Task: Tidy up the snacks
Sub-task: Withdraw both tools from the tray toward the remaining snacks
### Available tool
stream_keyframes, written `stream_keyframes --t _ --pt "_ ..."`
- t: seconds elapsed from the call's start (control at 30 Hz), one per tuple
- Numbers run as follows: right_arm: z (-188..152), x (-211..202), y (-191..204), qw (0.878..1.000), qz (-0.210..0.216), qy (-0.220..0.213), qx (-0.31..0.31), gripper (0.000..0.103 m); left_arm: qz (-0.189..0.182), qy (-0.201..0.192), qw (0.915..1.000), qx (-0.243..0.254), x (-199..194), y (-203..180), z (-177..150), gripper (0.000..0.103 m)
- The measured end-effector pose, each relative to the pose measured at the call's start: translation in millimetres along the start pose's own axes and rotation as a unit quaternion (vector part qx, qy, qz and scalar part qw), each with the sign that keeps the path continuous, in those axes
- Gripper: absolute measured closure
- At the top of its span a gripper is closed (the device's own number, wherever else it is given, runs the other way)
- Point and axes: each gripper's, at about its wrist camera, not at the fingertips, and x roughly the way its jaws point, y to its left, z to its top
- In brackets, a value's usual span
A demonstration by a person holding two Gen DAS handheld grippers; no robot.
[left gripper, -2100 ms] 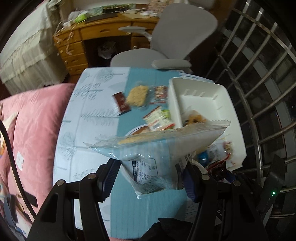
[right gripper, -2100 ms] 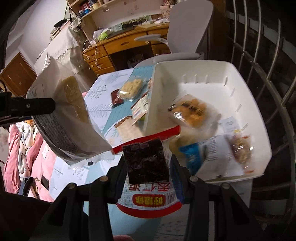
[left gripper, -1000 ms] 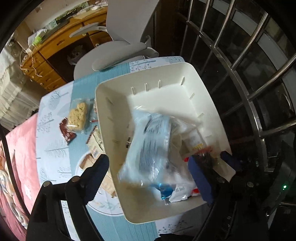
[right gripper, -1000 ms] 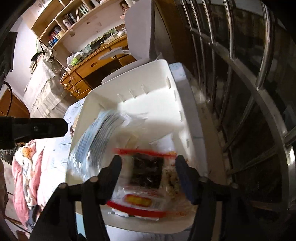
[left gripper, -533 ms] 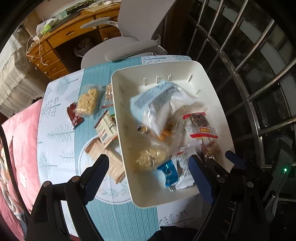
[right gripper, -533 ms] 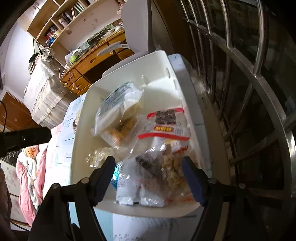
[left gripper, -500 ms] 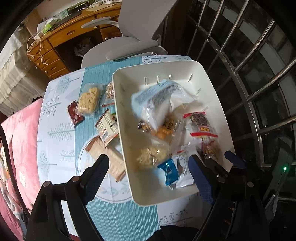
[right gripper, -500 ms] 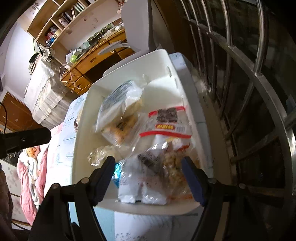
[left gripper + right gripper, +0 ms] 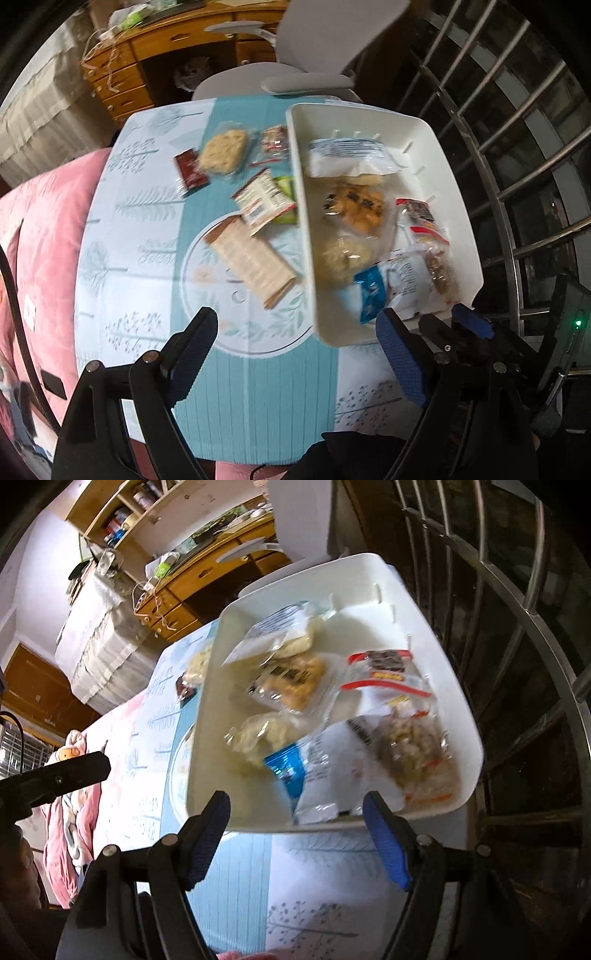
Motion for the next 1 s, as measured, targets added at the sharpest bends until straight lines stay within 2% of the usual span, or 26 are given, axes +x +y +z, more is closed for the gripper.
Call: stream_keyframes --t 0.17,0.43,0.6,0.73,0.87,1.0 --pt "-8.8 0.5 21.0 1.0 -0.011 0.0 0.0 0.028 -0.002 -0.008 0.9999 -0.008 -6.9 39.7 -14.2 0.016" --pt "-22.0 5.5 64.6 0.999 -0.021 -0.014 0.046 0.028 -0.006 -0.003 1.0 0.005 -14.9 99.5 -20.4 0.016" --pt "-33.3 10.2 100.1 0.996 -0.036 -0.031 0.079 0.028 -0.012 0.005 0.9995 0.03 -17.2 140.9 -17.3 0.016" --pt "-42.2 15.9 124.2 0.993 -0.046 -0.047 0.096 0.028 -0.046 0.017 0.998 0.04 -15.4 176.2 -13.0 0.016" --pt "-55.7 22.5 150.5 0.992 -0.059 -0.064 0.095 0.028 -0.037 0.02 0.9969 0.066 -12.2 202.3 -5.5 0.016" --pt "-67.4 30.9 173.0 0.989 -0.084 -0.077 0.094 0.028 -0.045 0.028 0.9959 0.074 -9.5 225.8 3.3 0.016"
